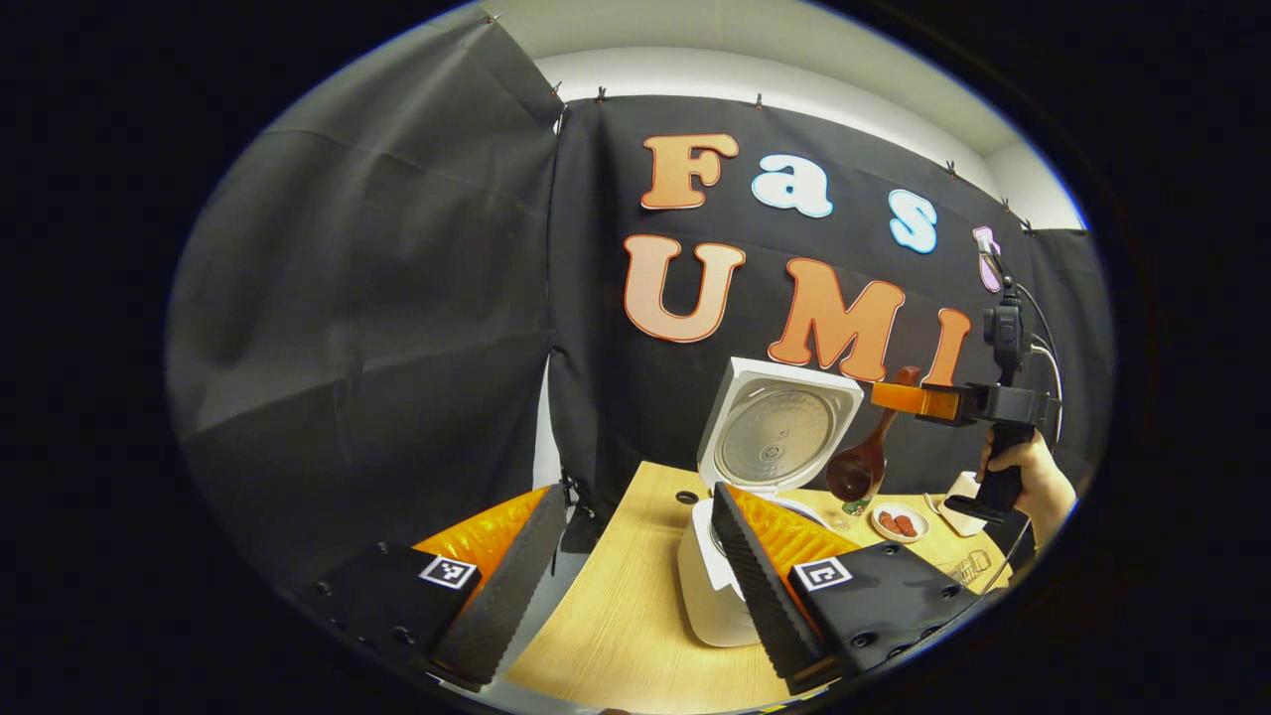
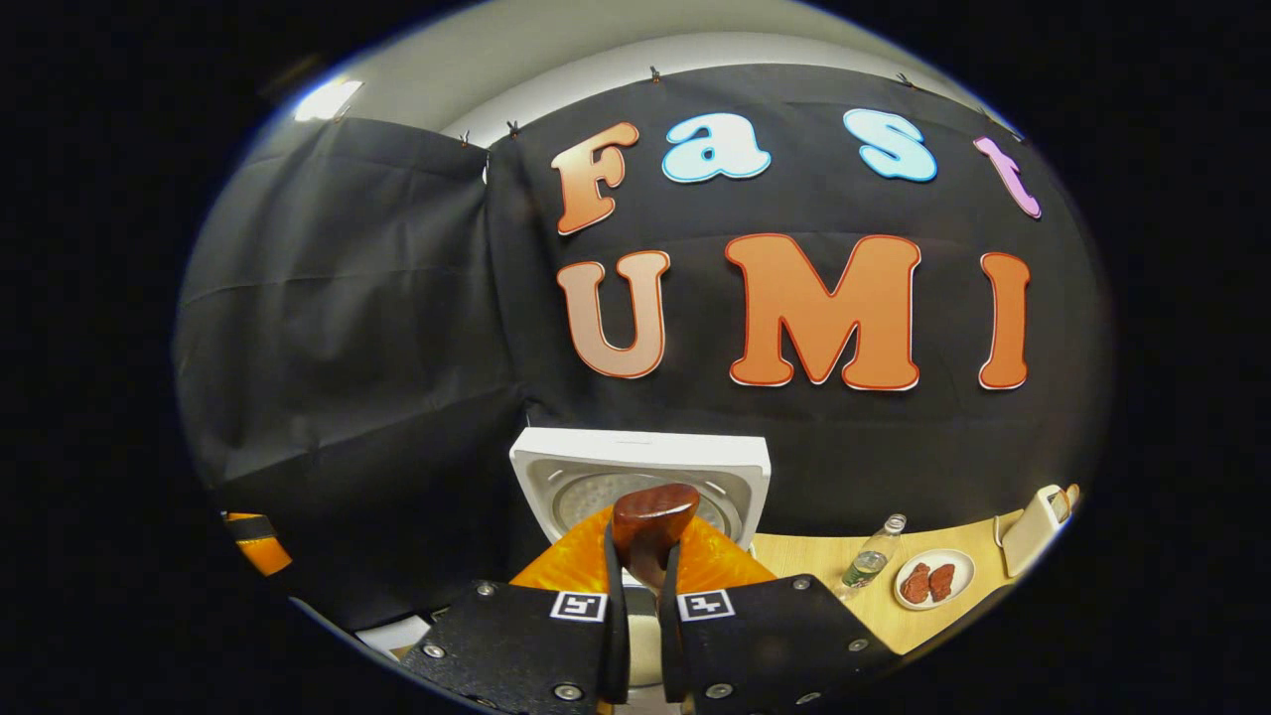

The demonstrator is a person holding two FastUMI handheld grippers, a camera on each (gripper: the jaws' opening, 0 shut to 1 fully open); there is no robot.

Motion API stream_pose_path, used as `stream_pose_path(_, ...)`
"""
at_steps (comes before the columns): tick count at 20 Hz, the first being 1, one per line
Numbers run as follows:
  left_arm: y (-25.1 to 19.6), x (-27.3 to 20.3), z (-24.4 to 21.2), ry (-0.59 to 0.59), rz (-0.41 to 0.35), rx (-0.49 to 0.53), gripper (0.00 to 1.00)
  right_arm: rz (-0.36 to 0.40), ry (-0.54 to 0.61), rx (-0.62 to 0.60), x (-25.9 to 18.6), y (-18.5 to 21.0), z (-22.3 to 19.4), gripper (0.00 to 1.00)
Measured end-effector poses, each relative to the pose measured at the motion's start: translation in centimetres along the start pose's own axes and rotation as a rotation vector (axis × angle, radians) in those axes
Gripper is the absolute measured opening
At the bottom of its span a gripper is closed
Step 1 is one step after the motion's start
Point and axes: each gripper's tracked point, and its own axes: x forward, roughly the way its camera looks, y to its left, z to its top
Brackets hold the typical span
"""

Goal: Close the left gripper, press the button to open the rice cooker; take a wooden spoon from the chopstick holder with the right hand, scoop a spoonful of rice and pour it into the rice cooker, then put the wooden spoon back into the chopstick holder.

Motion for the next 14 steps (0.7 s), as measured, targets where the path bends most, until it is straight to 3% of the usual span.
stream_pose_path(8,-2.9,-0.4,0.8,-0.018,0.001,-0.002,1.00,-0.026,-0.020,0.116,-2.8,-5.4,1.1,0.12)
stream_pose_path(10,-4.1,-0.3,0.9,-0.023,-0.004,-0.001,1.00,-0.045,-0.024,0.143,-4.1,-7.8,1.3,0.17)
stream_pose_path(11,-4.7,-0.2,1.1,-0.026,-0.007,0.001,1.00,-0.061,-0.026,0.151,-4.8,-9.3,1.3,0.12)
stream_pose_path(14,-6.8,0.0,1.6,-0.039,-0.011,0.005,1.00,-0.115,-0.028,0.168,-7.5,-14.0,0.8,0.12)
